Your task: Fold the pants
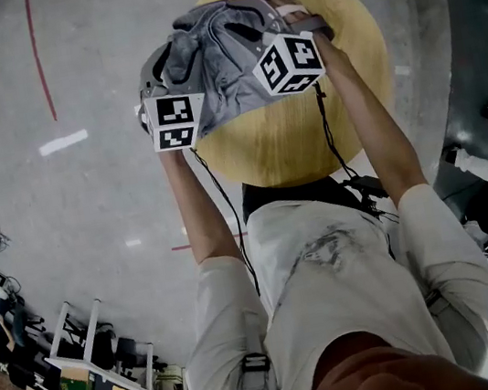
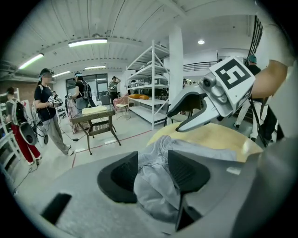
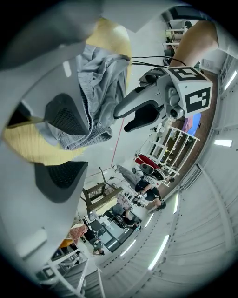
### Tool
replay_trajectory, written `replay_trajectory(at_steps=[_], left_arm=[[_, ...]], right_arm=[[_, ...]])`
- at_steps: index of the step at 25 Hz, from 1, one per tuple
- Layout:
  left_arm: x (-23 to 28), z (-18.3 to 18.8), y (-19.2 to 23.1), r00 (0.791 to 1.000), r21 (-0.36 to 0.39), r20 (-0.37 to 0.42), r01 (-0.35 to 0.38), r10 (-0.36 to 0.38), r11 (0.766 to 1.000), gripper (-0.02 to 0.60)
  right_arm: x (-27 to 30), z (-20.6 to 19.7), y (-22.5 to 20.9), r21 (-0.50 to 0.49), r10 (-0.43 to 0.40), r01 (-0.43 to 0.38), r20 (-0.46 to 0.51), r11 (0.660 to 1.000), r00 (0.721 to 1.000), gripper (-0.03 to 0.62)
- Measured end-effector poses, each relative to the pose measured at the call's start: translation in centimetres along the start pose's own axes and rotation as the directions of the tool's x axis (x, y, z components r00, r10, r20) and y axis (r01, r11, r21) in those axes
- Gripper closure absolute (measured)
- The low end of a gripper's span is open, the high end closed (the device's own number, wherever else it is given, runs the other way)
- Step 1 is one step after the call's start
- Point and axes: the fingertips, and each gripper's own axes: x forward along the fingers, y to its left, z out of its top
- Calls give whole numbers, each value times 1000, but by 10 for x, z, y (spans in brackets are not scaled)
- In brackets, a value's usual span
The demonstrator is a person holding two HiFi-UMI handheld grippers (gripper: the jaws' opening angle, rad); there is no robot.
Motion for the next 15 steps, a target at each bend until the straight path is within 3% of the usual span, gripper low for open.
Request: replay_trajectory(at_steps=[15], left_arm=[[-75,70,-36,986,20,160,-38,34,999,398]], right_arm=[[-107,27,-15,107,-136,128,70,986,988,408]])
